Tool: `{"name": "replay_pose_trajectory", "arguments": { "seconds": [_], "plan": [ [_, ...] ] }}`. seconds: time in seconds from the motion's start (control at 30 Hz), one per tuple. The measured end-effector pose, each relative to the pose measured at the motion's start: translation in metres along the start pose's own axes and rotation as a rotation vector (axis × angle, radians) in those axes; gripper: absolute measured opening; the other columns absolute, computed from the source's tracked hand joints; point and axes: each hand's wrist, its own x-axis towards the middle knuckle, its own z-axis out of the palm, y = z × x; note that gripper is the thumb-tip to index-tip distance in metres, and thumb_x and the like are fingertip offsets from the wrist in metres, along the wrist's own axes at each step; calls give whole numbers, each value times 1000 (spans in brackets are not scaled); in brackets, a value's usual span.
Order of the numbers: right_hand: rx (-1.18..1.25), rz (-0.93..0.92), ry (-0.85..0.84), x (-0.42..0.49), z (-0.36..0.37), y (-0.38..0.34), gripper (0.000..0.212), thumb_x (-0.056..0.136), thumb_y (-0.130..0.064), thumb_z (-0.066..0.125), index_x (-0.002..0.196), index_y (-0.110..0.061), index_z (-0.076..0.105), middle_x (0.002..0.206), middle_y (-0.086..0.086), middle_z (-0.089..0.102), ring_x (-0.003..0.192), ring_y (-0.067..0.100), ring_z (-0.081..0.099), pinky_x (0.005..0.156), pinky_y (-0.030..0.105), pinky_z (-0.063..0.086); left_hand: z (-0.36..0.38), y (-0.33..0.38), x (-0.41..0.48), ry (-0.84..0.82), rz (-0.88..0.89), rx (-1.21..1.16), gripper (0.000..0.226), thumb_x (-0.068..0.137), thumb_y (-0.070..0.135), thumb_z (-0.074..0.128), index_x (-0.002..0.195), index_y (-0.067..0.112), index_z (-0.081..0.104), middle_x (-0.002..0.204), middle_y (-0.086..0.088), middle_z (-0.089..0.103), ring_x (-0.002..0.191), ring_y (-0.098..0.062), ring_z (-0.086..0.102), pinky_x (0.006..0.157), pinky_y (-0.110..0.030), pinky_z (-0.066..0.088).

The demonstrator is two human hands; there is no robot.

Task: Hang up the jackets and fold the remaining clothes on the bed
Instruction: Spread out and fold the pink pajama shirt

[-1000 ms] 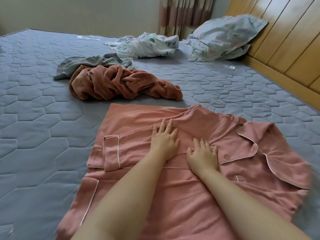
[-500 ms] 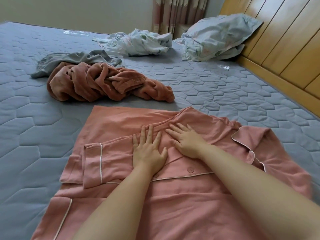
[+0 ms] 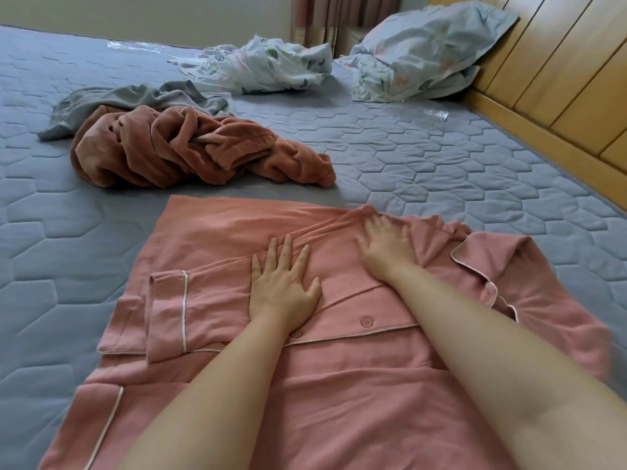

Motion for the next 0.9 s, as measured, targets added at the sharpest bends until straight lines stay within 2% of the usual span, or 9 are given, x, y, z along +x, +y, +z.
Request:
{"name": "replay_pose_trajectory", "arguments": {
  "seconds": [0.07,0.13,0.23,0.3,0.37,0.53,0.67,0.73,0.9],
  "plan": [
    [-32,333,28,3,-8,26,63,99,-43,24,152,-10,15,161,6,9,148,20,4,118,48,-3,1,0,-1,-1,-2,3,68,91,57,29,152,38,5,161,3,-7,147,-21,-13,117,-48,-7],
    [-62,489,53,3,-19,36,68,99,-45,24,152,-5,10,161,10,5,148,22,-1,118,50,-5,1,0,0,4,-5,1,68,91,57,29,152,37,5,161,3,-6,147,-21,-12,117,-47,-7],
    [-44,156,183,-8,-29,10,68,99,-46,27,153,-10,5,161,10,-3,148,22,-4,116,47,-5,1,0,2,4,-2,-5,68,91,57,29,152,36,6,161,2,-5,148,-21,-10,117,-48,-5],
    [6,-200,104,-29,-18,-15,64,100,-44,30,153,-17,6,161,4,-2,148,18,-3,117,44,-3,1,1,2,4,-4,-6,68,91,57,29,152,36,6,161,2,-4,148,-21,-9,118,-48,-4],
    [-48,-330,-43,-46,-1,-10,61,100,-46,28,153,-22,11,161,0,4,148,15,3,118,42,1,1,1,1,8,-1,1,68,91,57,29,152,37,6,161,2,-4,148,-21,-9,118,-48,-4],
    [-7,99,-19,-38,3,72,67,100,-45,27,152,-6,13,160,9,10,147,19,8,119,36,6,1,0,1,14,4,3,68,91,56,29,152,37,7,161,3,-4,148,-21,-9,118,-48,-3],
    [-70,253,-23,-36,-5,42,66,100,-40,26,151,-2,9,160,13,3,148,25,2,120,40,5,1,1,0,9,-5,1,68,91,56,29,152,36,7,162,2,-2,148,-21,-9,118,-48,-3],
    [-39,121,11,-38,-16,6,65,101,-38,28,152,-7,6,160,12,-3,148,25,-2,118,43,1,0,1,0,13,-6,-2,68,91,56,30,152,36,7,162,2,-2,148,-21,-9,118,-48,-3],
    [1,-506,-90,-51,-10,-36,59,102,-38,32,153,-23,9,161,-1,-2,148,14,-2,118,39,2,1,1,0,22,-1,-7,69,91,57,31,152,36,7,162,2,-2,148,-21,-8,118,-47,-2]
  ]
}}
